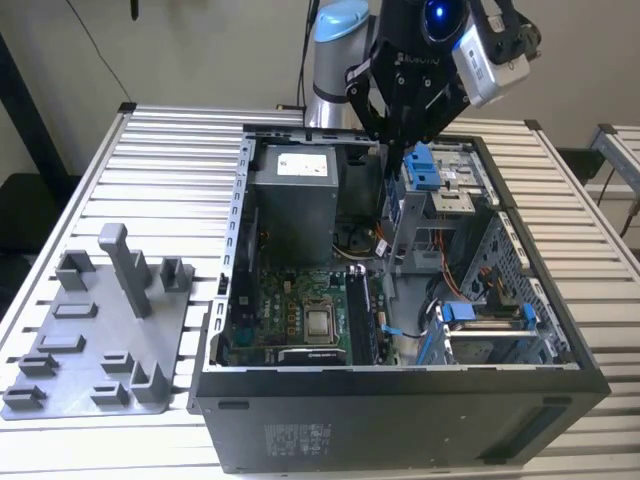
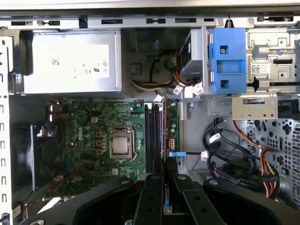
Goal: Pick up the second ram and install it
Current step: 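Insert the second ram into the second slot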
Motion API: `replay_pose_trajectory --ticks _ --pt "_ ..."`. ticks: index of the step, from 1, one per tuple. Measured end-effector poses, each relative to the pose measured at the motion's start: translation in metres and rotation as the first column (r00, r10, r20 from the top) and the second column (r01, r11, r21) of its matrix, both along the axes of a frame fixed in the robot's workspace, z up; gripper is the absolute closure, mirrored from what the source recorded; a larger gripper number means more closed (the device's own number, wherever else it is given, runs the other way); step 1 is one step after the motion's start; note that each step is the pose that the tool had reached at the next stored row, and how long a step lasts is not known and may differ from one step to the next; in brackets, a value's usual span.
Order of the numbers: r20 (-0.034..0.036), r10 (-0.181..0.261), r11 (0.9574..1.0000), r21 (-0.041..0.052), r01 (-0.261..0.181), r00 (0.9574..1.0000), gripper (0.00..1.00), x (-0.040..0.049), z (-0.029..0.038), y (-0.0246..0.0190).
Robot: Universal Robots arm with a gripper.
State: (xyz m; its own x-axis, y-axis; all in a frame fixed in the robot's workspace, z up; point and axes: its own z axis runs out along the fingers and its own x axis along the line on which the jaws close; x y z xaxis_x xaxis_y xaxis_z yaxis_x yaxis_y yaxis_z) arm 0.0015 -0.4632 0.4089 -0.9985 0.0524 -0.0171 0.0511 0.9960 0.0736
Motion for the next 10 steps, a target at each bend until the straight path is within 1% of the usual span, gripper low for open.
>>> replay_pose_trajectory --ticks 5,10 --pt "0.0 -0.001 1.0 0.0001 0.001 1.0 0.86 0.0003 -0.009 -0.002" --pt "0.0 -0.001 1.0 0.0001 0.001 1.0 0.86 0.0003 -0.0168 -0.003"
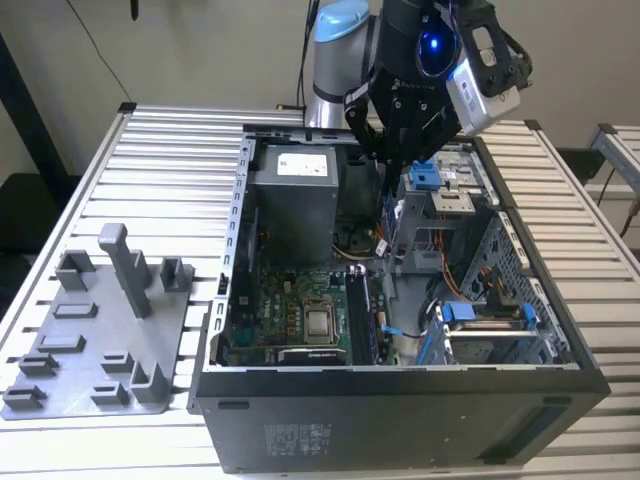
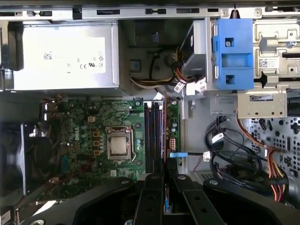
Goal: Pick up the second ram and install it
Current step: 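Insert the second ram into the second slot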
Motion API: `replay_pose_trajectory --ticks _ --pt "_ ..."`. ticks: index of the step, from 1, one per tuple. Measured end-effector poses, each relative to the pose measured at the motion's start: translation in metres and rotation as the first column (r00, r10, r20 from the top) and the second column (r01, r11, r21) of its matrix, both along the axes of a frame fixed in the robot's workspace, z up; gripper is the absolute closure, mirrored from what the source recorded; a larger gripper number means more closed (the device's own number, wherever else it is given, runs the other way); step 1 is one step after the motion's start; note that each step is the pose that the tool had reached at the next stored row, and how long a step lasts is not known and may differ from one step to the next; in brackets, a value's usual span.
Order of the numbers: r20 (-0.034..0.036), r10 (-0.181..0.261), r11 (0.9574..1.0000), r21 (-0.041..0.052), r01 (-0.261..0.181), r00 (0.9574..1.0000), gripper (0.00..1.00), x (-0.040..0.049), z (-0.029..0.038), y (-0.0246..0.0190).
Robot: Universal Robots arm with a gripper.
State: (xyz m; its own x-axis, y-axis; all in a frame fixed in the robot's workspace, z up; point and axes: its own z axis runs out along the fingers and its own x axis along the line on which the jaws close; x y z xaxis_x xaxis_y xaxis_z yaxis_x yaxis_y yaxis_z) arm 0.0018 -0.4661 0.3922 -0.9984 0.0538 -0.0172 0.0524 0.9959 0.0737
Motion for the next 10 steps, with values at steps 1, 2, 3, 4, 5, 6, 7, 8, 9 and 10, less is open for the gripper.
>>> replay_pose_trajectory --ticks 1,2,3,4,5,6,7,8,9,10 --pt "0.0 0.0 1.0 0.0 0.0 1.0 0.86 0.0 -0.0015 -0.0001" --pt "0.0 0.0 1.0 0.0 0.0 1.0 0.86 0.0 -0.0031 -0.0002" --pt "0.0 0.0 1.0 0.0 0.0 1.0 0.86 0.0 -0.0046 -0.0003" --pt "0.0 0.0 1.0 -0.0001 0.0 1.0 0.86 0.0 -0.0058 -0.0004" --pt "0.0 0.0 1.0 0.0 0.0 1.0 0.86 0.0 -0.007 -0.0004" --pt "0.0 0.0 1.0 -0.0002 0.0 1.0 0.86 0.0 -0.0078 -0.0004" --pt "-0.0001 0.0 1.0 -0.0002 0.0 1.0 0.86 0.0 -0.0078 -0.0004" --pt "-0.0001 0.0 1.0 -0.0003 0.0 1.0 0.86 0.0 -0.0079 -0.0004" --pt "-0.0001 0.0 1.0 -0.0002 0.0 1.0 0.86 0.0 -0.008 -0.0004" --pt "0.0 0.0 1.0 0.0 0.0 1.0 0.86 0.0 -0.0082 -0.0004"
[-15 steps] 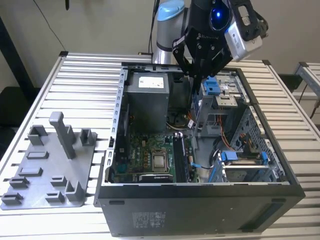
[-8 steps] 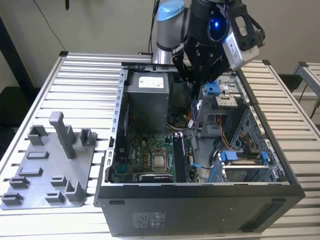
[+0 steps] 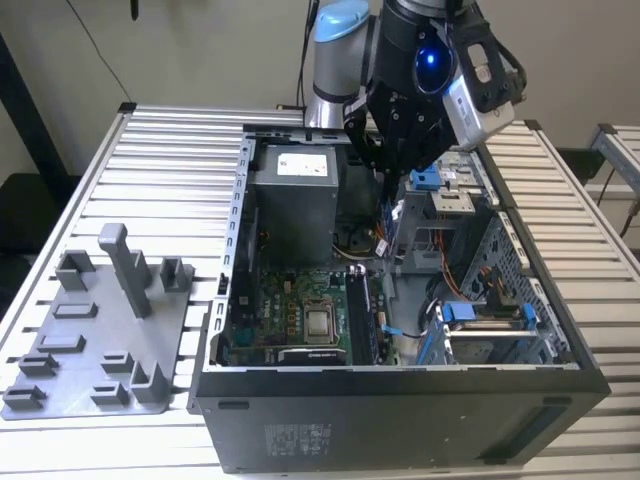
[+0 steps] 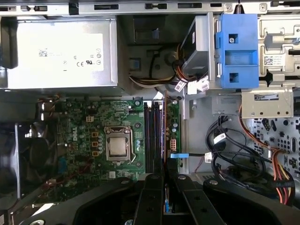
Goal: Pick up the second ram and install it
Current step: 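Insert the second ram into the second slot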
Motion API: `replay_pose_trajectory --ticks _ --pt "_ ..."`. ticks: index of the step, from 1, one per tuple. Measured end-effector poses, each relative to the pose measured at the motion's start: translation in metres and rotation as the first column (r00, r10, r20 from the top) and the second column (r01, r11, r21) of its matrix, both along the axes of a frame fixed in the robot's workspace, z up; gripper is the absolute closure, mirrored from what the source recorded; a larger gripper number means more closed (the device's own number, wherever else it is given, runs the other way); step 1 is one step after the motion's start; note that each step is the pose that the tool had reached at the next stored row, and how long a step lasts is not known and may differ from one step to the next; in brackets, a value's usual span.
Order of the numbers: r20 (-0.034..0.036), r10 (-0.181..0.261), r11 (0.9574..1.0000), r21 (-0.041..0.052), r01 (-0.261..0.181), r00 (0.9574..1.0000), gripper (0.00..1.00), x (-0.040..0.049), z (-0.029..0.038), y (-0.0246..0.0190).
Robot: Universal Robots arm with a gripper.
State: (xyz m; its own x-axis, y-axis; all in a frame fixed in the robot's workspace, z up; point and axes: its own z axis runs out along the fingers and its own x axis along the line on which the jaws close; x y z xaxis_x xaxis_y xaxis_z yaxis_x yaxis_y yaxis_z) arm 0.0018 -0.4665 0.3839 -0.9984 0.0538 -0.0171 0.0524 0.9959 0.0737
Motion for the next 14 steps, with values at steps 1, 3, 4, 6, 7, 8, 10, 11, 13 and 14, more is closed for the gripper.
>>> replay_pose_trajectory --ticks 1,3,4,6,7,8,10,11,13,14 --pt "0.0 0.0 1.0 -0.0001 0.0 1.0 0.86 0.0 0.0 0.0" --pt "0.0 0.0 1.0 -0.0003 0.0 1.0 0.86 0.0 -0.0001 0.0" --pt "0.0001 0.0 1.0 -0.0003 0.0 1.0 0.86 0.0 -0.0004 0.0" --pt "0.0001 0.0 1.0 -0.0008 0.0 1.0 0.86 0.0 -0.0034 0.0" --pt "0.0 0.0 1.0 -0.0011 0.0 1.0 0.86 -0.0001 -0.0051 0.0001" --pt "0.0 0.0 1.0 -0.0012 0.0 1.0 0.86 -0.0001 -0.007 0.0001" --pt "-0.0004 0.0 1.0 -0.0012 0.0 1.0 0.86 -0.0001 -0.0104 0.0001" --pt "-0.0005 0.0 1.0 -0.0008 0.0 1.0 0.86 -0.0002 -0.0116 0.0001" --pt "-0.0005 0.0 1.0 -0.0006 0.0 1.0 0.86 -0.0001 -0.0137 0.0001" --pt "-0.0006 0.0 1.0 -0.0002 0.0 1.0 0.86 -0.0001 -0.0145 0.0"
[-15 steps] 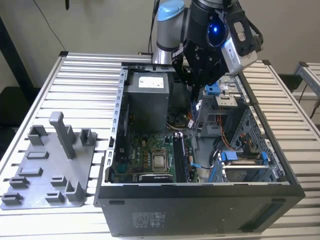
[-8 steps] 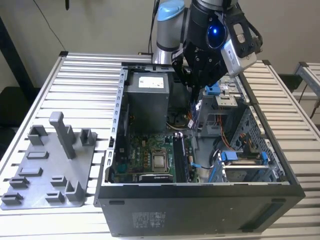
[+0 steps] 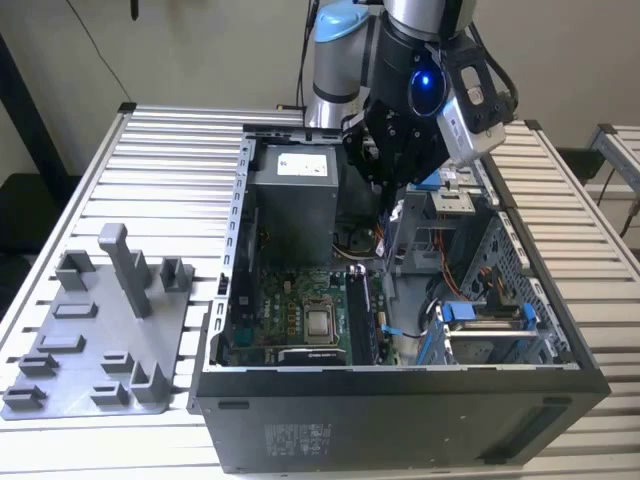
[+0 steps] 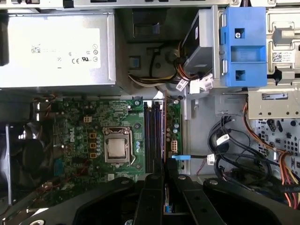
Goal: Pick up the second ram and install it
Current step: 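Insert the second ram into the second slot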
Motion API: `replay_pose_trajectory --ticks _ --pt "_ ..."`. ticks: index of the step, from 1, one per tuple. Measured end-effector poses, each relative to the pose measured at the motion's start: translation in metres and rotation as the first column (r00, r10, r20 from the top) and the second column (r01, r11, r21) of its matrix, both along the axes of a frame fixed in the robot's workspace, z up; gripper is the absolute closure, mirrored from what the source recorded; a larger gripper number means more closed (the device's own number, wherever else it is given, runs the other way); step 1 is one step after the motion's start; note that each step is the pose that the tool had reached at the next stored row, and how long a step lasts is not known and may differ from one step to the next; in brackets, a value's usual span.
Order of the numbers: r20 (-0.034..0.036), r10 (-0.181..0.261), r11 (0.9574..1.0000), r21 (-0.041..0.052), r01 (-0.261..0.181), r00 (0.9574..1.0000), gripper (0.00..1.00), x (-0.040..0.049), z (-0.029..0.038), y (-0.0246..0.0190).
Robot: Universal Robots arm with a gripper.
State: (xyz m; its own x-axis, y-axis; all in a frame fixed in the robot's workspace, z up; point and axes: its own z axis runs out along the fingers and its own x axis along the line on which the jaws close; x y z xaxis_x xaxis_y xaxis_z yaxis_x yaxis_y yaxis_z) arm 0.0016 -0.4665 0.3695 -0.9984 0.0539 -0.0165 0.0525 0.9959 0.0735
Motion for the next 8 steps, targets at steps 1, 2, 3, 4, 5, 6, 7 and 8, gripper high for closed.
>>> replay_pose_trajectory --ticks 1,2,3,4,5,6,7,8 --pt "0.0 0.0 1.0 0.0005 0.0 1.0 0.86 0.0001 -0.0009 0.0" --pt "0.0 0.0 1.0 0.001 0.0 1.0 0.86 0.0001 -0.0017 0.0" --pt "-0.0001 0.0 1.0 0.0014 0.0 1.0 0.86 0.0 -0.0027 0.0" --pt "-0.0001 0.0 1.0 0.0017 0.0 1.0 0.86 0.0 -0.0035 0.0" --pt "-0.0002 0.0 1.0 0.0025 0.0 1.0 0.86 0.0 -0.0039 0.0" --pt "-0.0002 0.0 1.0 0.004 0.0 1.0 0.86 -0.0001 -0.0043 0.0" --pt "-0.0002 0.0 1.0 0.0067 0.0 1.0 0.86 -0.0001 -0.0048 0.0" --pt "0.0 0.0 1.0 0.009 0.0 1.0 0.86 -0.0001 -0.0054 0.0"
